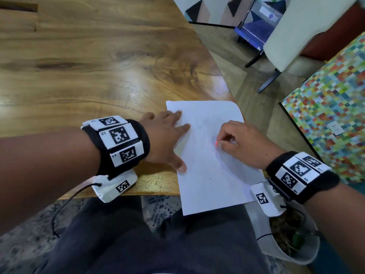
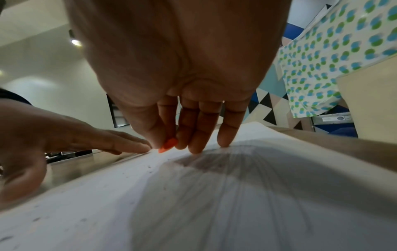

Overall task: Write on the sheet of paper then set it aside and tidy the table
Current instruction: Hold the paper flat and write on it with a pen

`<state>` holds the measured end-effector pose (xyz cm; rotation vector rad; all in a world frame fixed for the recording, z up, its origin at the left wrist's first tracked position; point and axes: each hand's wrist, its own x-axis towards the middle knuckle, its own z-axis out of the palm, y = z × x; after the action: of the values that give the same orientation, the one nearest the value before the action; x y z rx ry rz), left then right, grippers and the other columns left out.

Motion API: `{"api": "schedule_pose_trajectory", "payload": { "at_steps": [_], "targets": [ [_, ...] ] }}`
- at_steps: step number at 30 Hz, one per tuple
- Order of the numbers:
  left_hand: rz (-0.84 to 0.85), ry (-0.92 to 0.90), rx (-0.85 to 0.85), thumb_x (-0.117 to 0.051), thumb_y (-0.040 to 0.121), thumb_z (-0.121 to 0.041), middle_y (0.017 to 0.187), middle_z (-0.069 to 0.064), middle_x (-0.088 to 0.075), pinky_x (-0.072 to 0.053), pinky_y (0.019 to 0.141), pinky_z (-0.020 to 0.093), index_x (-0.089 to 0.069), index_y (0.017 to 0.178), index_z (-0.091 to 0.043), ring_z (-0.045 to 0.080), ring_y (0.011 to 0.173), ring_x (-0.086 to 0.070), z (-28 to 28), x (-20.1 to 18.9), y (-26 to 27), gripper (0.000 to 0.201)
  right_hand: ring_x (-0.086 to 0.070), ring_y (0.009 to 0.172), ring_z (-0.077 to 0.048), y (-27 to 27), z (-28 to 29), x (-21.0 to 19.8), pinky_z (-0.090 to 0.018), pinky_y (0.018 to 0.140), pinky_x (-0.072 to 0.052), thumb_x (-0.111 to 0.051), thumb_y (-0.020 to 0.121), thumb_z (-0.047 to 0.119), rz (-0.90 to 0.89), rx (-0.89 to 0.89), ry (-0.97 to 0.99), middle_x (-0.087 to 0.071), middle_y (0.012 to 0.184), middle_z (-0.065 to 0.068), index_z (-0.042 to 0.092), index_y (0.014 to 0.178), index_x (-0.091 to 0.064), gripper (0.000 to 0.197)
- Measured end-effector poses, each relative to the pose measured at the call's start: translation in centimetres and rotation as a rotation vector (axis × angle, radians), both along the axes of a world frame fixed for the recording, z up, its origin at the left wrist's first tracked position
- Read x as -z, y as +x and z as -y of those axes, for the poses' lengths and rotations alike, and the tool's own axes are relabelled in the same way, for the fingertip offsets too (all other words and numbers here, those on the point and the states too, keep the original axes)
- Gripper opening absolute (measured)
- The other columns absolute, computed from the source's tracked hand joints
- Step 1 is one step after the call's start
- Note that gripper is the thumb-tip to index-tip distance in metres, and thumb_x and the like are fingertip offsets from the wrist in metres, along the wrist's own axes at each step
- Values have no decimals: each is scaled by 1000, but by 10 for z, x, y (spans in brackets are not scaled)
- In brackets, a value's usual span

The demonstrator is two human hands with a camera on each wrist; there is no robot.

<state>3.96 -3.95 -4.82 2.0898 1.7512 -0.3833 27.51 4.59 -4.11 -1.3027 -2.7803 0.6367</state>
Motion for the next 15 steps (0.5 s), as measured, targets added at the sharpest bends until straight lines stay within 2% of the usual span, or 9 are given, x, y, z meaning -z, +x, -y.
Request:
{"api": "schedule_pose_trajectory", "payload": {
  "at_steps": [5,9,12,15],
  "targets": [
    [-45,-12,-17,-56,60,-95,167,7,24,-5,122,62,11,160,-32,26,155,16,-1,11,-5,136,-57,80,-7,-12,2,-1,-36,76,-51,-61,86,31,33,2,29,-59,82,12,29,77,-58,10],
    [-27,-18,-33,-53,59,-98,167,7,26,-3,121,63,12,160,-31,27,155,18,0,12,-3,138,-56,85,-18,-40,5,1,-35,75,-49,-55,89,25,116,-47,84,-56,87,5,23,82,-59,8],
    [-44,-9,-25,-54,58,-98,167,9,26,-5,121,65,13,160,-31,28,155,17,-1,15,-2,139,-56,82,-22,-50,18,1,-42,76,-49,-51,89,24,132,-199,128,-55,87,2,19,85,-58,10],
    [-57,-23,-19,-56,59,-96,166,10,27,-7,121,63,14,160,-30,29,155,17,-2,14,-1,139,-56,82,-21,-50,40,-2,-39,75,-48,-50,90,29,178,-408,49,-55,88,3,20,86,-60,14]
  ]
}}
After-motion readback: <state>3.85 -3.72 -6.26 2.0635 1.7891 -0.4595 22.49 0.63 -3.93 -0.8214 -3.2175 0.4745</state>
